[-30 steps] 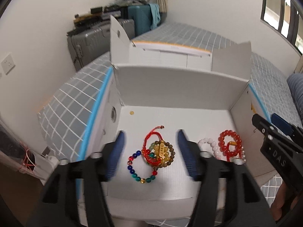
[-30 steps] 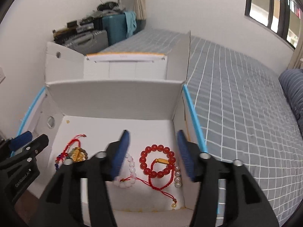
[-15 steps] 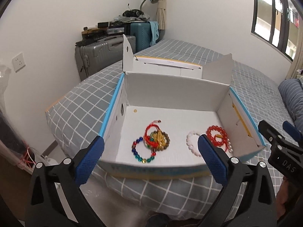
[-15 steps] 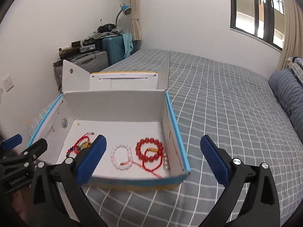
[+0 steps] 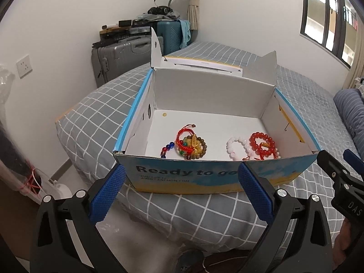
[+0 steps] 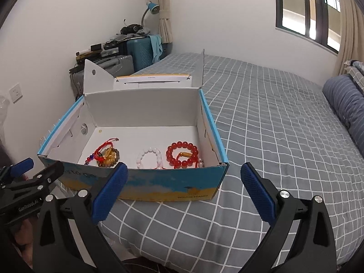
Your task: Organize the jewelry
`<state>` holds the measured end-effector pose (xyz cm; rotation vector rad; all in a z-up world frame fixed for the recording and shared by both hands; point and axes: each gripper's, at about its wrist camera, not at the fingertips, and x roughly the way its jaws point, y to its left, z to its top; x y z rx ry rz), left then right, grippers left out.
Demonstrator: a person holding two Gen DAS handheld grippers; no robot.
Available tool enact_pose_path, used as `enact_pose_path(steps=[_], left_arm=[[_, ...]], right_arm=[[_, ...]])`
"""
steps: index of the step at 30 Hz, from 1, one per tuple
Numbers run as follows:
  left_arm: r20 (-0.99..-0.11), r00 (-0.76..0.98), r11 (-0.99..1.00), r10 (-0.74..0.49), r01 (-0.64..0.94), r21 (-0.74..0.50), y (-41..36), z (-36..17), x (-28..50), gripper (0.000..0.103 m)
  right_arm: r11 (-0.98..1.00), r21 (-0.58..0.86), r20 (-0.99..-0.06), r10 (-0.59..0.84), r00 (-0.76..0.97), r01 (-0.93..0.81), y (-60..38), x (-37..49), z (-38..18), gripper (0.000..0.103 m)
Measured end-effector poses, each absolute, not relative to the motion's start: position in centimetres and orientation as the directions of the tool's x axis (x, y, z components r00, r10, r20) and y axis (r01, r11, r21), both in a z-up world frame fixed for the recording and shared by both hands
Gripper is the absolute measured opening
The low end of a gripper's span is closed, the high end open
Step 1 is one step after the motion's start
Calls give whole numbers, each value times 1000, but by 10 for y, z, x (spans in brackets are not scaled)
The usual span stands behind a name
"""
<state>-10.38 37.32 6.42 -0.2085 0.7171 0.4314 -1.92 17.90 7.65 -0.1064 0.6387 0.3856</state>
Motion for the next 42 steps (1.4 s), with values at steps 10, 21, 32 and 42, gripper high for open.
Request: enact_pose_path(steps=[10,21,32,42], left_arm=[[-670,672,895,316,-446,-25,370,67,-100,97],[-666,665,894,338,-448,6,366,68,-99,97],[-680,652,896,335,-444,15,365,69,-97,97],[-684,651,900,330,-435,21,361,69,-93,97]], right_arm=[[926,20,-613,310,727,-377,178,-15,72,95],[929,27,-617,307,725,-370,179,-12,71,95],[925,27,-642,306,703,-378,180,-10,68,95],[926,21,-656,297,694,-377,182,-8,64,95]])
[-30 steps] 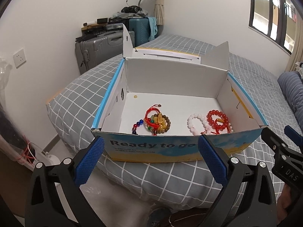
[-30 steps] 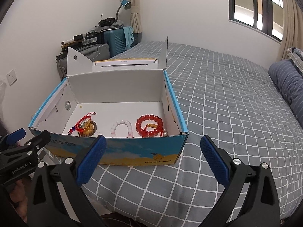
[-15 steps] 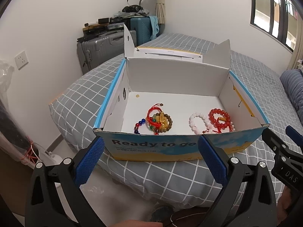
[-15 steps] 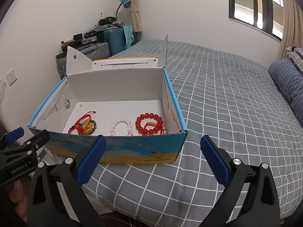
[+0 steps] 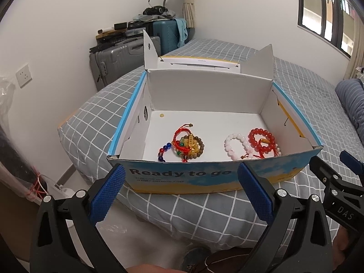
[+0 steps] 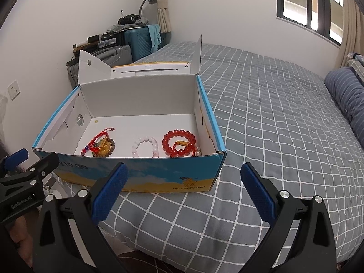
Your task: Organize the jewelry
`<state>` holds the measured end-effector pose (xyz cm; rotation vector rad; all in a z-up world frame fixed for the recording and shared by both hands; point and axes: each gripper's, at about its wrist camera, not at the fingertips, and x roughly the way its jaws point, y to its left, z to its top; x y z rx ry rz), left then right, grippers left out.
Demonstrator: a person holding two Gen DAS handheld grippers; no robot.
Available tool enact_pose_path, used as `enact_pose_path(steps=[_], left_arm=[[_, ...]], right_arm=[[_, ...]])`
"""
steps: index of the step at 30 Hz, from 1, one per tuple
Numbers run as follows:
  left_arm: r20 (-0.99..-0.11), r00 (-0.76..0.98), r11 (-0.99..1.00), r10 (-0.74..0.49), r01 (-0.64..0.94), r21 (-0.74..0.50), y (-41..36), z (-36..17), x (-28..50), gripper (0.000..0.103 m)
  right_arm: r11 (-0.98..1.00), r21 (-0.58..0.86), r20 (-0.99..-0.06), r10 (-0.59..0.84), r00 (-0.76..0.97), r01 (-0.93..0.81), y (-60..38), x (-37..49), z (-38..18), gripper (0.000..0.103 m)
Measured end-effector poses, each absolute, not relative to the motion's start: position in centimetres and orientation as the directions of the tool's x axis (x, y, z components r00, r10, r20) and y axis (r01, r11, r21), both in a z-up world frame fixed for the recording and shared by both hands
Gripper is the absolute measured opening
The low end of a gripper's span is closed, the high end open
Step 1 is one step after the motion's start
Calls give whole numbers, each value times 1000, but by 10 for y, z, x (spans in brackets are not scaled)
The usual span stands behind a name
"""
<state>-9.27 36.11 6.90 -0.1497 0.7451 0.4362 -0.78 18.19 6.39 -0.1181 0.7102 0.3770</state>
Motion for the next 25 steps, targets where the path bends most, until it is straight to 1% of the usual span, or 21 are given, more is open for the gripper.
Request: enact_pose_path(steps=[25], left_arm=[[-689,647,901,328,-434,22,360,68,-95,97]], right_arm=[[926,38,-647,310,697,-376,180,-11,67,95]])
